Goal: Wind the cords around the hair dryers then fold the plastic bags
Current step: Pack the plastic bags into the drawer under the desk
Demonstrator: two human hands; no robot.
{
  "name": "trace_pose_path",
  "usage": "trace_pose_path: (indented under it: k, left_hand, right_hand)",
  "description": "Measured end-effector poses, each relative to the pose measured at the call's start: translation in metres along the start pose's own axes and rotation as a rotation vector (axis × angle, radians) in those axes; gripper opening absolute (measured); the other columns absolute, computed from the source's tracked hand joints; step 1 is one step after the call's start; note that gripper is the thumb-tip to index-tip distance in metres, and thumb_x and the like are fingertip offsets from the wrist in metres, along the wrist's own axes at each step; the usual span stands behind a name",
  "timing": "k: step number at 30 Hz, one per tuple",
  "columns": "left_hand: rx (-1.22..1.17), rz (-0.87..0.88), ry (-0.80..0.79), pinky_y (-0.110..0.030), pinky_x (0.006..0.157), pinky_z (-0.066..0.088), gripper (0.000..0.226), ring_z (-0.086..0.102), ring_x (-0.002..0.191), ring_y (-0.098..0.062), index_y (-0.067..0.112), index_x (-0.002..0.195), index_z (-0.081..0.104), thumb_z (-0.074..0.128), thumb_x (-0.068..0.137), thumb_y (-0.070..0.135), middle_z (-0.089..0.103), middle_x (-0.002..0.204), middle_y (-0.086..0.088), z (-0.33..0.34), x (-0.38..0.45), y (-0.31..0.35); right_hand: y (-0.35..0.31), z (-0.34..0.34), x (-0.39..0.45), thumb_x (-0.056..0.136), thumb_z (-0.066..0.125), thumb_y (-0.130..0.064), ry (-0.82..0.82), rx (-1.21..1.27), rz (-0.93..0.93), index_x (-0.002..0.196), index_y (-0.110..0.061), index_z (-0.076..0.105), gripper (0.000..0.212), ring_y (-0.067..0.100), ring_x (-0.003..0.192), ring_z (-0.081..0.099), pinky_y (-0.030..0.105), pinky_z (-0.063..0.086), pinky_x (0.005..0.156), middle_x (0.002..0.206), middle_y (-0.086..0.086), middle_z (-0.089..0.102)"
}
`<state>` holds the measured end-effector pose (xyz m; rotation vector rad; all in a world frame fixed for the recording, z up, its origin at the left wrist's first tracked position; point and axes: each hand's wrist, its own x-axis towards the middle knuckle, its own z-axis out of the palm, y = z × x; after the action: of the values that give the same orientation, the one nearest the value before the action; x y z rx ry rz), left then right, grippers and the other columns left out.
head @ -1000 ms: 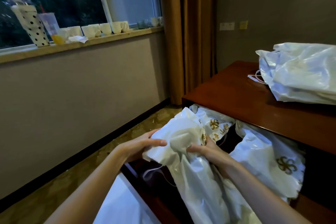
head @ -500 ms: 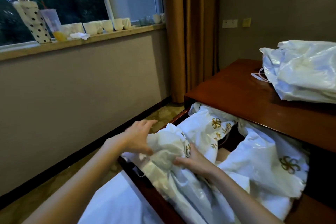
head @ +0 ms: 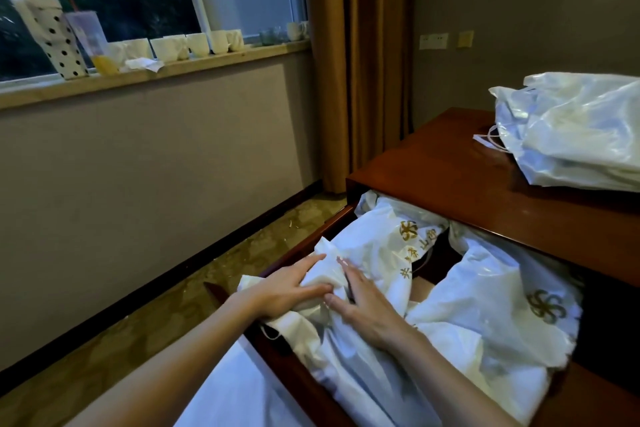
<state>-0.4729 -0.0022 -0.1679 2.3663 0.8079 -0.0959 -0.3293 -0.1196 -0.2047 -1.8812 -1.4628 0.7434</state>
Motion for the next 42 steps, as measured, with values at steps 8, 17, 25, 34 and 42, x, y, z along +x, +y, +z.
trace_pose_path:
  k: [8,17,25,34,42]
  left_hand:
    - [0.141,0.085,0.071,-0.026,0.119,0.014,0.043,0.015,0.149,-0.008,0.029,0.148,0.040,0.032,0.106,0.038,0.031,0.158,0.005,0.000,0.021,0.010]
    - [0.182,0.005,0.046,-0.026,0.114,0.022,0.044,0.026,0.146,-0.012,0.027,0.144,0.046,0.027,0.106,0.040,0.035,0.156,0.005,0.004,0.033,0.008]
    - [0.149,0.044,0.103,-0.027,0.118,0.015,0.051,0.020,0.148,-0.012,0.027,0.154,0.026,0.032,0.105,0.041,0.022,0.162,0.002,0.002,0.028,0.020]
    - [0.199,0.039,0.123,-0.033,0.118,0.021,0.115,0.025,0.146,-0.015,0.043,0.153,0.013,0.021,0.055,0.102,0.018,0.162,0.004,0.009,0.006,0.001]
    - [0.137,-0.048,0.079,-0.032,0.120,0.018,0.098,0.022,0.148,-0.016,0.030,0.156,0.010,0.038,0.078,0.083,0.019,0.163,0.001,-0.001,0.001,0.008]
  right_hand:
    - [-0.001,0.001,0.013,0.099,0.016,-0.053,-0.032,-0.301,0.019,0.131,-0.014,0.056,0.065,0.011,0.144,0.016,0.046,-0.004,0.119,0.152,-0.003,0.032]
    - [0.015,-0.002,-0.064,0.073,0.000,-0.086,0.082,-0.368,-0.052,0.151,-0.038,0.014,0.092,0.012,0.136,0.030,0.035,0.022,0.113,0.149,-0.014,0.032]
    - [0.036,0.020,-0.068,0.080,0.022,-0.082,0.209,-0.358,-0.088,0.151,-0.037,0.017,0.084,0.012,0.145,0.021,0.036,-0.001,0.115,0.158,-0.010,0.020]
    - [0.029,0.010,-0.075,0.078,0.030,-0.074,0.199,-0.440,-0.137,0.150,-0.041,0.008,0.082,0.015,0.148,0.002,0.050,-0.009,0.115,0.160,-0.013,0.007]
    - [0.033,0.009,-0.068,0.073,0.023,-0.079,0.126,-0.541,-0.062,0.150,-0.039,0.001,0.090,0.017,0.148,0.005,0.059,-0.003,0.114,0.161,-0.009,0.005]
